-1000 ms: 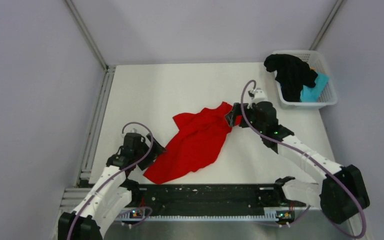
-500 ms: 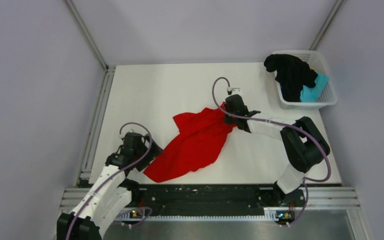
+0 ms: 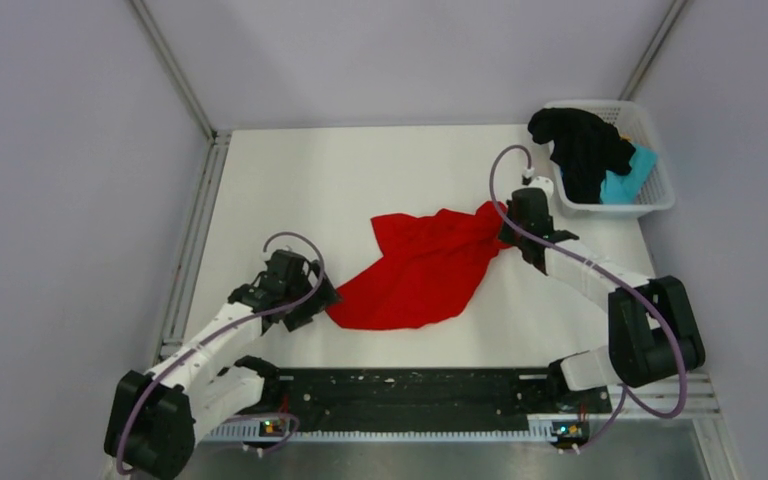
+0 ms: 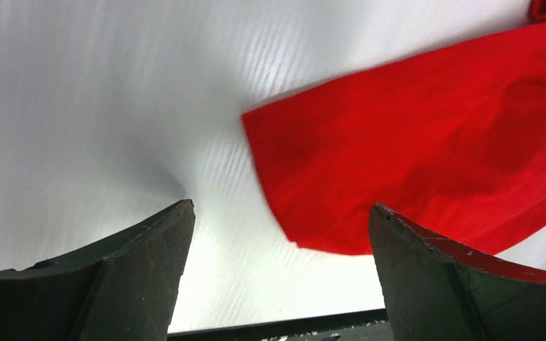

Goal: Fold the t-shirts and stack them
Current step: Flatten out the tshirt

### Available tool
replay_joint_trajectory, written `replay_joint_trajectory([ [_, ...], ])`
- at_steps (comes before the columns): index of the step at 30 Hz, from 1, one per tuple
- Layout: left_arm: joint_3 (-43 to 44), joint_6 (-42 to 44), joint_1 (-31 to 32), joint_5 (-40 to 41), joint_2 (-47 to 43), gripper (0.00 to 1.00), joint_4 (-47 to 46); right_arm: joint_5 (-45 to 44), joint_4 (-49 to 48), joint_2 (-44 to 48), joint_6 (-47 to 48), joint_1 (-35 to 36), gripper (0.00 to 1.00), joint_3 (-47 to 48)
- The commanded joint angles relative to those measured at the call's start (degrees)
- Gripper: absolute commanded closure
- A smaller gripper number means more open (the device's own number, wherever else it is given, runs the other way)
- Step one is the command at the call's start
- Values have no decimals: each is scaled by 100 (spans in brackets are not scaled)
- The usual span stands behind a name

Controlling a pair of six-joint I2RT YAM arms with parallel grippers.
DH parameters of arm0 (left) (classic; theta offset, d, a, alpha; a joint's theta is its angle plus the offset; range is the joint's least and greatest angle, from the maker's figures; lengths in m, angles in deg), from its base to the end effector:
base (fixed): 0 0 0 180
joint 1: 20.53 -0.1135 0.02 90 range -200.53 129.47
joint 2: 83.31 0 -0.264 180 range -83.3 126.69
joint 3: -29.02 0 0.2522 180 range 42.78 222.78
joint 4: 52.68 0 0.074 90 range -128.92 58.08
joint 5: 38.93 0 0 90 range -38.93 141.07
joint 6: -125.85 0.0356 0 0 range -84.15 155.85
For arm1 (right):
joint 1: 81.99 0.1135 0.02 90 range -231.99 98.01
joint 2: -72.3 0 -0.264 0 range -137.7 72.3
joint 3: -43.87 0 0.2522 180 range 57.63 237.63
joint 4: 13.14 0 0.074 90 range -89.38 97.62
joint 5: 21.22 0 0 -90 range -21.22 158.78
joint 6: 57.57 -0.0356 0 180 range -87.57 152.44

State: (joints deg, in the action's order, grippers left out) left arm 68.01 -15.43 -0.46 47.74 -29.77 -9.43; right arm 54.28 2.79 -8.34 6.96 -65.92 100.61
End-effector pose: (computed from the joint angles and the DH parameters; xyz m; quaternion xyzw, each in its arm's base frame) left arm 0.1548 -0.0588 0.1698 -0.2506 0.9271 -0.1843 0.2089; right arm 0.2820 0.0720 0.2023 0.1269 0.8910 0.0423 0.4338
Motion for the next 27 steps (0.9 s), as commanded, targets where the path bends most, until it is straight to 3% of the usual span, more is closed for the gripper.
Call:
replay_joint_trajectory([
  [1,358,2,238,459,392,3,-592,428,-298,187,125,87,98,1],
  [4,433,87,262,50,966,4,-1180,556,-299,180,139,85,97,-11],
  [10,769,250,475,141,2038,14,-876,516,-316,184,150,84,97,-42],
  [15,888,251,732,-47,2521,28,-1337,534,-338,210,148,83,97,-61],
  [18,1219,305,931,254,2835,49,-1188,495,-362,255,161,89,96,-84],
  [21,1557,342,1076,837,3112,95,-922,399,-360,321,161,88,96,-112],
  [22,1657,347,1090,969,3165,100,-809,369,-354,347,161,83,96,-121],
  [27,1850,386,1162,1581,2614,100,-611,304,-76,536,203,81,96,82],
])
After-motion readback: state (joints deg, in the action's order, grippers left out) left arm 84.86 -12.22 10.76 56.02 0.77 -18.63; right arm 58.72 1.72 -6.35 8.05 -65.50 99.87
